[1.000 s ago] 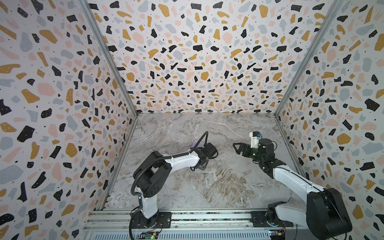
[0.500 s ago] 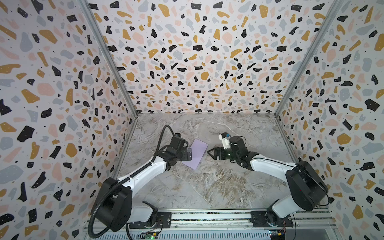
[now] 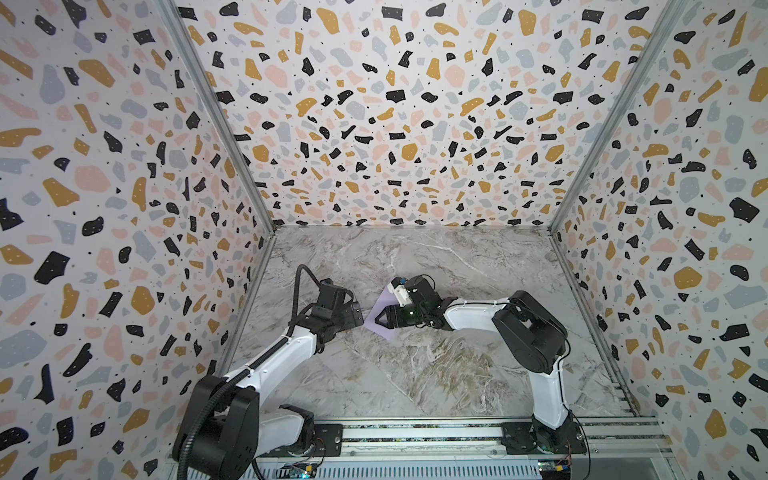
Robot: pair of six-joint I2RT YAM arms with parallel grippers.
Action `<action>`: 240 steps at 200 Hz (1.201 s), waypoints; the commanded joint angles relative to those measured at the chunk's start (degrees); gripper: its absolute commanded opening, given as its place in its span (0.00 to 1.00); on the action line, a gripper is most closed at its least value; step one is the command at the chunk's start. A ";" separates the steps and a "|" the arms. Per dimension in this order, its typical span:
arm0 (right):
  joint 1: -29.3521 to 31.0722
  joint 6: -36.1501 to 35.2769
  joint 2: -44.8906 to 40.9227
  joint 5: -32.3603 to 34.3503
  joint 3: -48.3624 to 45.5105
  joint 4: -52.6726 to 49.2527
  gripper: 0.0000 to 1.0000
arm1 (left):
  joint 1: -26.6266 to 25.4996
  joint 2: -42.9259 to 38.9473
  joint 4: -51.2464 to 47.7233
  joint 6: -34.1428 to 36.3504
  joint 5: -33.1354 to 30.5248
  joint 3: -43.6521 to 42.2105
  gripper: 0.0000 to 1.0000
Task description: Fold a paper plane with a square sheet of paper (pick it up from the middle)
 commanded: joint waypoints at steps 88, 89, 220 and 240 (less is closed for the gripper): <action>-3.92 -22.88 -11.57 -4.79 -13.09 -16.47 0.67 | 0.59 -0.82 8.14 -0.15 18.53 -2.64 1.00; -4.03 -23.18 -11.60 -4.83 -13.12 -16.62 0.67 | 0.56 -0.82 8.43 -0.23 18.91 -2.76 1.00; -8.98 6.89 -21.33 0.94 -22.29 4.23 0.42 | -6.22 9.97 25.76 -9.01 38.17 -7.47 0.88; -9.66 7.60 -19.93 1.45 -22.90 4.77 0.41 | -6.57 11.28 26.49 -9.24 39.56 -7.60 0.84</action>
